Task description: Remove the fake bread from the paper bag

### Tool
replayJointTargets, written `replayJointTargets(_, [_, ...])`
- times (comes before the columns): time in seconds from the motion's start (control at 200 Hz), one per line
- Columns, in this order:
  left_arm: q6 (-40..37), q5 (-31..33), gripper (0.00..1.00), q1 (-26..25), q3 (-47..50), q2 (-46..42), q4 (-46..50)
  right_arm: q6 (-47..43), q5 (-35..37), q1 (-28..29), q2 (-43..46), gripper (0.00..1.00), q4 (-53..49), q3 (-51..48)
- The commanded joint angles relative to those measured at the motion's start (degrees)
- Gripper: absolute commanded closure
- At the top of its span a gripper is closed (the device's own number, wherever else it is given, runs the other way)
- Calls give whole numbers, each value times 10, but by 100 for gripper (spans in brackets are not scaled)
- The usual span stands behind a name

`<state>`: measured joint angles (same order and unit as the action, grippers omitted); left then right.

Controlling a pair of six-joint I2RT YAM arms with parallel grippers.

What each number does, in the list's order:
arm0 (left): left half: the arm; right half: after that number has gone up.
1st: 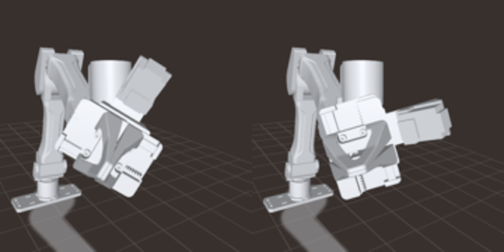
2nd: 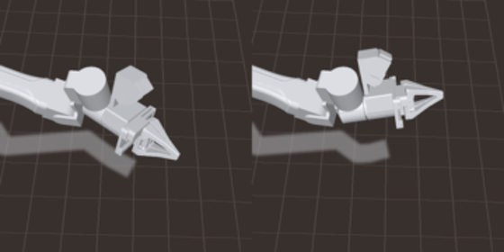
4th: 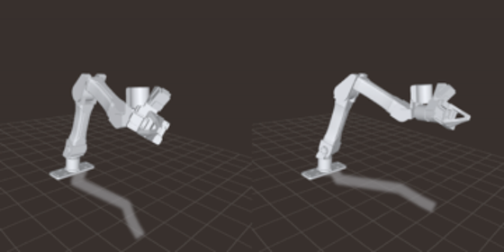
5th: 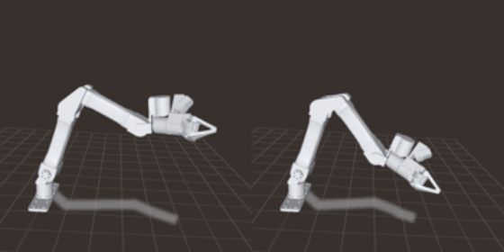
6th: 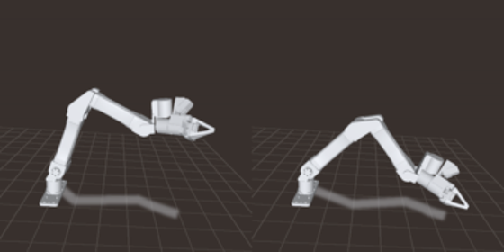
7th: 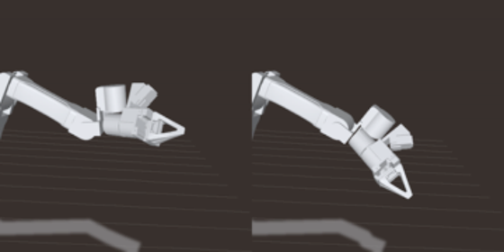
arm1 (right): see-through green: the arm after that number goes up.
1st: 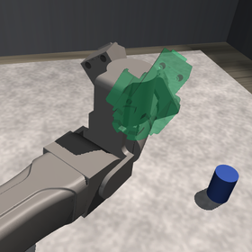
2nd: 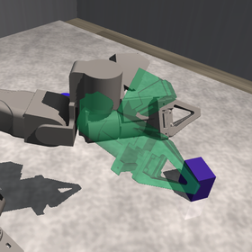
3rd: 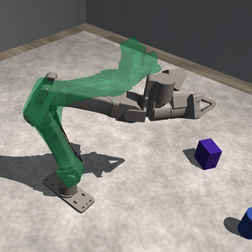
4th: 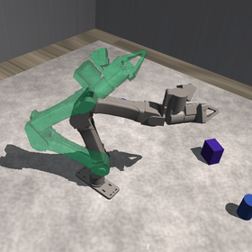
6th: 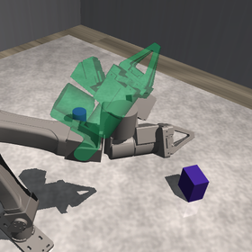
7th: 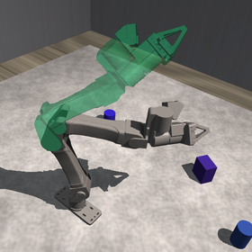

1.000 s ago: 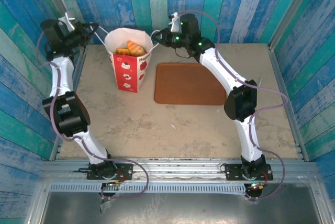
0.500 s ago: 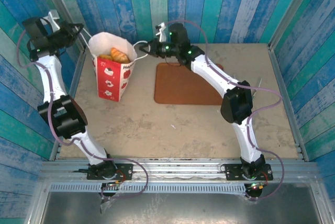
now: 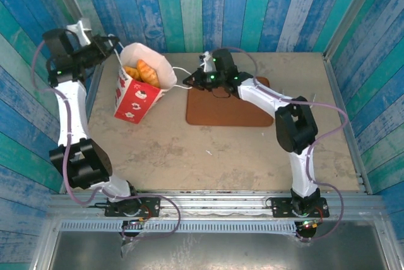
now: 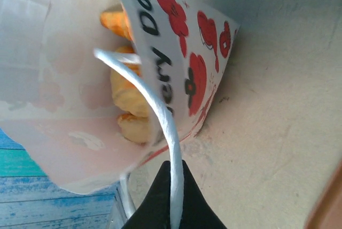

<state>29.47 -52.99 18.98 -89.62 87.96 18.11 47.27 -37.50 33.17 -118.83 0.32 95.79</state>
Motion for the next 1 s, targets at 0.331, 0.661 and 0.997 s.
replayJointTargets(0.331, [28, 36, 100, -60, 121, -74, -79, -22, 3, -37, 66, 96, 21, -106])
replayJointTargets(0.661, [32, 112, 100, -125, 161, -68, -97, -30, 12, -53, 55, 96, 8, -146])
replayJointTargets(0.997, [-30, 195, 100, -133, 180, -35, -39, -21, -5, -44, 1, 96, 16, -133])
